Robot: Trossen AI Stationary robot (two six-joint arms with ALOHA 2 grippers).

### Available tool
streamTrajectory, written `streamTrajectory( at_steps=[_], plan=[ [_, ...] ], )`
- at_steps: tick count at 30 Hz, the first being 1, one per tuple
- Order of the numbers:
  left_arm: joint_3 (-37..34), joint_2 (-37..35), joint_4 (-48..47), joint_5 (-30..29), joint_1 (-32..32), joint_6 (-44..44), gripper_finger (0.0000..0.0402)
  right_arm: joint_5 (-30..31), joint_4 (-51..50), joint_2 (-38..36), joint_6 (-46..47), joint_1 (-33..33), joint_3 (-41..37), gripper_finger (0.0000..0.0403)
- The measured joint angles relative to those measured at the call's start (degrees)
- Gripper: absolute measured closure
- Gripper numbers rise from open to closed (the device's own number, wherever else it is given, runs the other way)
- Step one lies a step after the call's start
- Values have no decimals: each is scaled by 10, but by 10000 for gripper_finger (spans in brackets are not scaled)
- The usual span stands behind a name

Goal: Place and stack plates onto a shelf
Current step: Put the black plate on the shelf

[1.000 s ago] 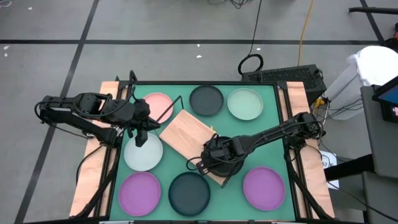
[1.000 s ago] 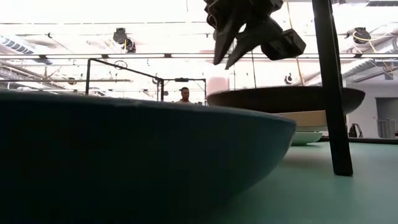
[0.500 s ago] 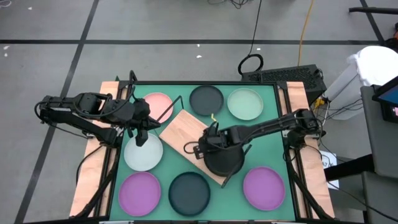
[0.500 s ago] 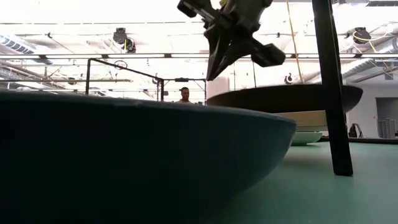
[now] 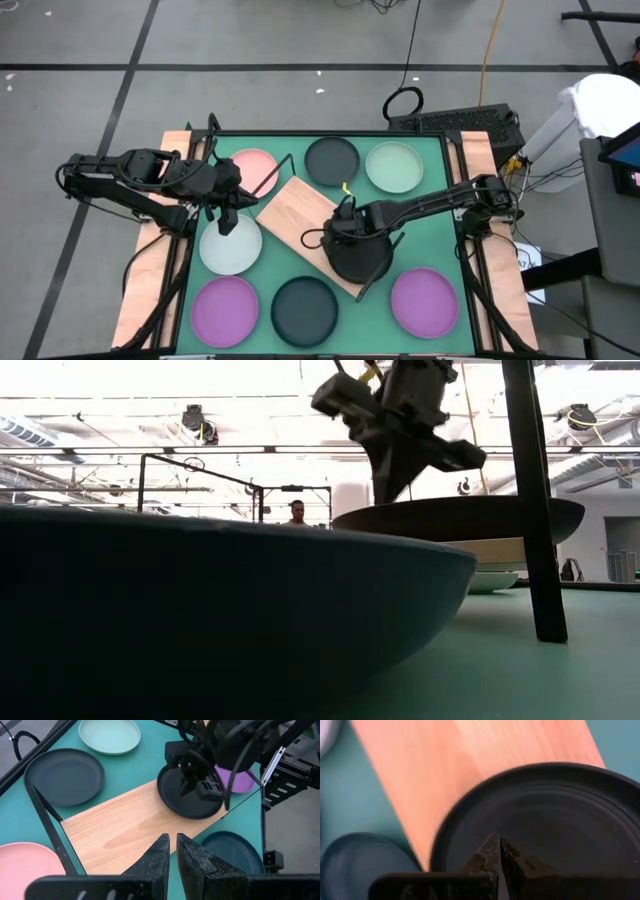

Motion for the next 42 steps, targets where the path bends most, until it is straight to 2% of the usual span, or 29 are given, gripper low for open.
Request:
streamTrajectory(
  at_steps=[6,11,42],
  plan=[
    [0,0,0,0,0,0,362,-31,24,1,11,0,-39,403],
    [0,0,0,0,0,0,362,-32,31,1,9,0,-52,403],
    [0,0,0,1,0,-12,362,-28,11,4,-9,24,-55,403]
  ],
)
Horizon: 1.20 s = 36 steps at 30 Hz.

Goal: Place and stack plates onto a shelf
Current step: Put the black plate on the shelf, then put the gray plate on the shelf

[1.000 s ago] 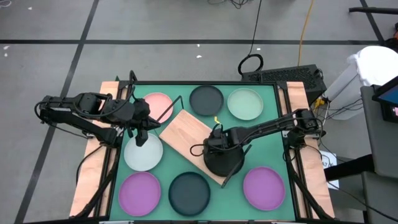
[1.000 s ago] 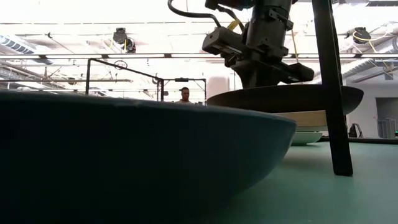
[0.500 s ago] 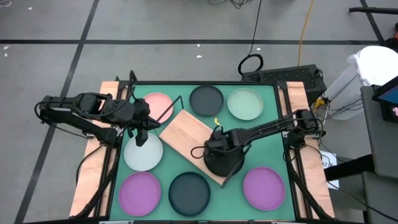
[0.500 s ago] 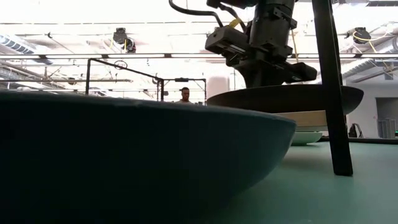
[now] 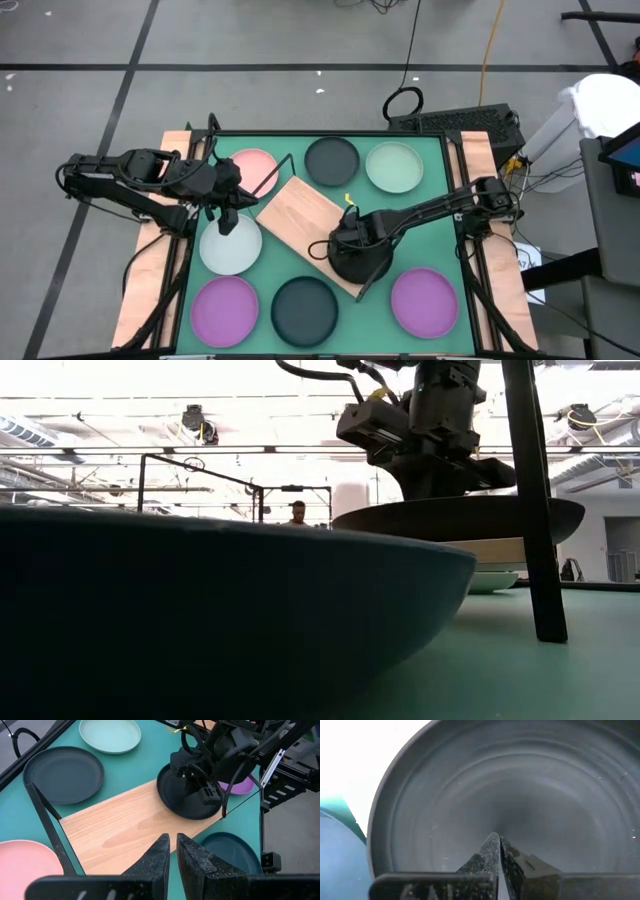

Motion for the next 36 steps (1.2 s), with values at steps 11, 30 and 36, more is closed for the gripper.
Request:
streamTrajectory(
  at_steps=[11,30,36],
  plan=[
    [0,0,1,0,0,-3,362,-15,32,27,-11,6,2,403],
    [0,0,1,0,0,5,362,-21,43,23,22,17,0,403],
    [0,0,1,0,0,-1,362,10,47,5,35,19,-2,403]
  ],
)
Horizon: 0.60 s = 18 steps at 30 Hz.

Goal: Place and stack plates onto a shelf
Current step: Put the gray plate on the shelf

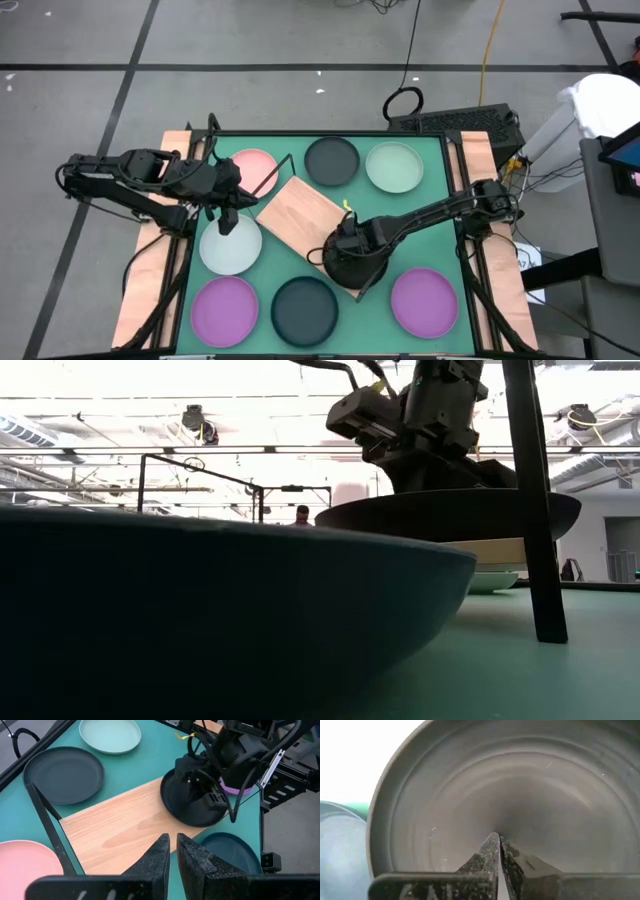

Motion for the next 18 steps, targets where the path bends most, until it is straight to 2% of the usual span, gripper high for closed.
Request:
streamTrajectory(
  at_steps=[9,18],
  plan=[
    [0,0,-11,7,-7,-75,362,12,1,-53,-1,-1,0,403],
    [0,-2,-89,54,-61,-132,362,149,13,-142,-32,6,1,403]
  ],
)
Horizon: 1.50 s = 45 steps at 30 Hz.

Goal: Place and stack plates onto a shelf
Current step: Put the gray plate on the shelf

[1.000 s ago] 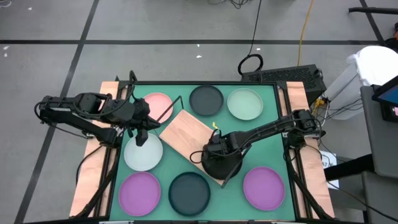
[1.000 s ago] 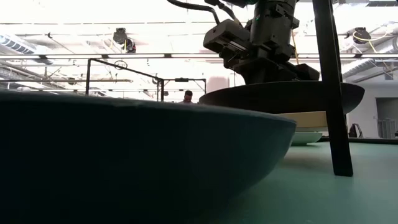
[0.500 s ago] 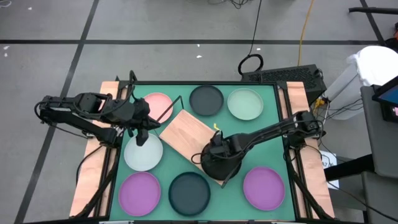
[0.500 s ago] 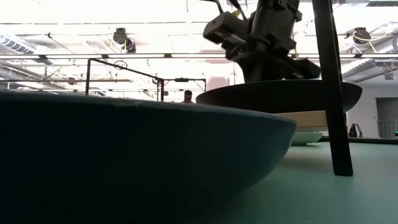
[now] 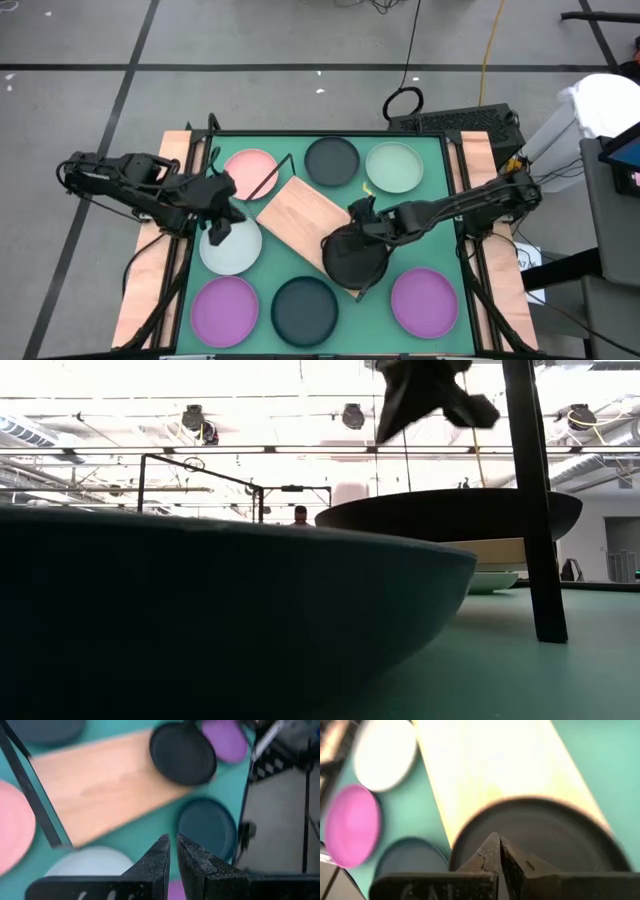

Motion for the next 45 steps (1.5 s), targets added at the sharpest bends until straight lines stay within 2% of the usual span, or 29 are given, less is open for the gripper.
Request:
streamTrajectory(
  at_steps=[5,14,26,34,38,45],
  plan=[
    [0,1,-45,7,-30,-27,362,63,58,-35,-89,-1,1,403],
    [0,3,-66,-13,-57,-95,362,62,181,-50,-256,-4,1,403],
    [0,65,-66,-43,-81,-209,362,-89,189,-50,-317,0,1,403],
    [0,141,-72,-43,-110,-329,359,-149,186,-58,-335,14,1,403],
    [0,183,-89,-38,-117,-383,335,-149,178,-68,-343,22,2,403],
    [0,256,-121,-11,-121,-470,264,-149,178,-94,-346,25,2,403]
  ],
)
